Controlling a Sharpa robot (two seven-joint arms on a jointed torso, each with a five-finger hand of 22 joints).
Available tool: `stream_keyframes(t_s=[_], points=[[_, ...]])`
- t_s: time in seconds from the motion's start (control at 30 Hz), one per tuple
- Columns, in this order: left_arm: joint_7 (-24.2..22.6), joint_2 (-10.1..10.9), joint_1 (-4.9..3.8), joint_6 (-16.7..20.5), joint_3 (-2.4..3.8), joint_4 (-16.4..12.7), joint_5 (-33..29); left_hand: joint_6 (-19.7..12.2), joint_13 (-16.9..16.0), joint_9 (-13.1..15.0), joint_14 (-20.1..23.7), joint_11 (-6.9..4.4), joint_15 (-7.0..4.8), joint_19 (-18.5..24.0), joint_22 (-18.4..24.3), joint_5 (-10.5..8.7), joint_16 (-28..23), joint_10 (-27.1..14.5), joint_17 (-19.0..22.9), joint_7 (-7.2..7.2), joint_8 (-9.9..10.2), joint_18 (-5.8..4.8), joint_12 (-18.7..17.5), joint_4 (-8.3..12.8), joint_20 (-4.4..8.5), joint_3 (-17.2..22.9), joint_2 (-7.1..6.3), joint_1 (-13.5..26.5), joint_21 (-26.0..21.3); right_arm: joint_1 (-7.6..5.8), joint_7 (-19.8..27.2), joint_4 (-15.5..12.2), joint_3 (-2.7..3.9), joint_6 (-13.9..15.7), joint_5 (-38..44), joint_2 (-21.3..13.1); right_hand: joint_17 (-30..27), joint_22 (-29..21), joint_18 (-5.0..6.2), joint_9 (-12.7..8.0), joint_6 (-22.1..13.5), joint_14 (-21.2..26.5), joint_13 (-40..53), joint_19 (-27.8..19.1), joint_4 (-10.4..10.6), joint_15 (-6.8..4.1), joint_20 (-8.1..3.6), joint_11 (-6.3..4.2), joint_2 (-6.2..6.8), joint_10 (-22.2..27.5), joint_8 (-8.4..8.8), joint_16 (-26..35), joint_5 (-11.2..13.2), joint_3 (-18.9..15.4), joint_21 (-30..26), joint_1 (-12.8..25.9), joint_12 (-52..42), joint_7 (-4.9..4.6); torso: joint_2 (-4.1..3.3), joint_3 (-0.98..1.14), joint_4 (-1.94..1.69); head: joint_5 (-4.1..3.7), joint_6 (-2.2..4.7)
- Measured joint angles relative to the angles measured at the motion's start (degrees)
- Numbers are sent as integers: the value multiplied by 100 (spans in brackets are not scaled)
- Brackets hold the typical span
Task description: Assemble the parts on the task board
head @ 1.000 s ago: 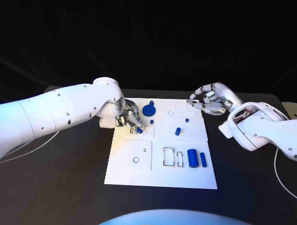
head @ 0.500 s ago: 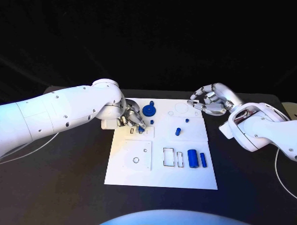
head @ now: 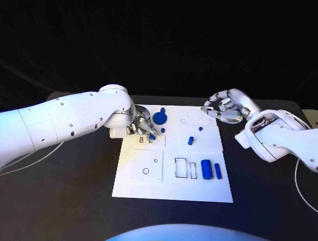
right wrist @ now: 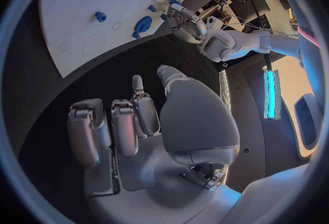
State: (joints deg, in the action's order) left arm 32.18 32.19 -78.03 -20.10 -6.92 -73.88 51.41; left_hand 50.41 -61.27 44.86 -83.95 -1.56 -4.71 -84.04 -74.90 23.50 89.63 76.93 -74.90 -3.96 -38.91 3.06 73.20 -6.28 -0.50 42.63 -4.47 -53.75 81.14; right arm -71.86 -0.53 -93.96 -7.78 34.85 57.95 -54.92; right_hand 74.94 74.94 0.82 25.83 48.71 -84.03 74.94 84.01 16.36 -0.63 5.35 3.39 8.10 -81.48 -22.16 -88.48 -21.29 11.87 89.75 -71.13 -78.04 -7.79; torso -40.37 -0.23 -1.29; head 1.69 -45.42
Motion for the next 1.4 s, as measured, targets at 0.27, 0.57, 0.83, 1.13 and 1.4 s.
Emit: stream_keyframes(t_s=[0.27, 0.57, 0.83, 1.13, 1.4], points=[[16, -28, 0, -115, -36, 40, 48, 23, -11, 11, 0, -18, 0, 0, 0, 22, 0, 19, 0, 20, 0, 0, 1, 0, 0, 0, -16, 16, 0, 0, 0, -2, 0, 0, 2, -3, -1, 1, 0, 0, 0, 0, -1, 0, 0, 0, 0, 0, 0, 0, 0, 0, 0, 0, 0, 0, 0, 0, 2, 0, 0, 7, -6], [30, -69, 2, -185, -59, 84, 143, 53, -16, 11, 0, -17, 0, 0, 0, 22, 0, 60, 0, 31, -23, 0, 1, 16, 0, -16, -24, 24, 0, 1, 0, -2, 0, 0, 5, 0, -1, 0, 0, -1, 0, 0, -1, 0, 0, 0, 0, 0, 0, 0, 0, 0, 0, 0, 0, 0, 0, 0, 4, -3, -1, 18, 4], [31, -77, 5, -176, -69, 90, 272, 55, -8, 10, -20, -17, -20, 0, -1, 22, 0, 60, 0, 31, -28, 0, 1, 16, -1, -16, -28, 28, 0, 1, 0, -3, 0, 1, 7, -1, -1, 0, 0, -1, 0, 0, -1, 0, 0, 0, 0, 0, 0, 0, 0, 0, 0, 0, 0, 0, 0, 0, 3, -3, 3, 26, 16], [23, -67, 2, -174, -68, 66, 390, 93, 16, 15, -20, -16, -20, 0, -5, 20, 0, 60, 0, 51, -28, 0, 1, 16, -1, -16, -23, 23, 0, 2, 2, -4, 0, 1, 8, -2, -2, -1, 0, -2, 0, 0, -2, 0, 23, 0, 0, 0, 0, 0, 0, 0, -35, 23, 0, 0, 0, 0, -1, -2, 5, 25, 25], [18, -54, 2, -195, -66, 43, 444, 94, 21, 15, -20, -16, -20, 0, -4, 15, 0, 59, 0, 51, -27, 0, 1, 16, -1, -16, -19, 19, 0, 3, 3, -4, 0, 2, 8, -2, -2, -1, 0, -2, 0, 0, -2, 0, 23, 0, 0, 0, 0, 0, 0, 0, -35, 23, 0, 0, 0, 0, -1, -3, 5, 20, 25]])
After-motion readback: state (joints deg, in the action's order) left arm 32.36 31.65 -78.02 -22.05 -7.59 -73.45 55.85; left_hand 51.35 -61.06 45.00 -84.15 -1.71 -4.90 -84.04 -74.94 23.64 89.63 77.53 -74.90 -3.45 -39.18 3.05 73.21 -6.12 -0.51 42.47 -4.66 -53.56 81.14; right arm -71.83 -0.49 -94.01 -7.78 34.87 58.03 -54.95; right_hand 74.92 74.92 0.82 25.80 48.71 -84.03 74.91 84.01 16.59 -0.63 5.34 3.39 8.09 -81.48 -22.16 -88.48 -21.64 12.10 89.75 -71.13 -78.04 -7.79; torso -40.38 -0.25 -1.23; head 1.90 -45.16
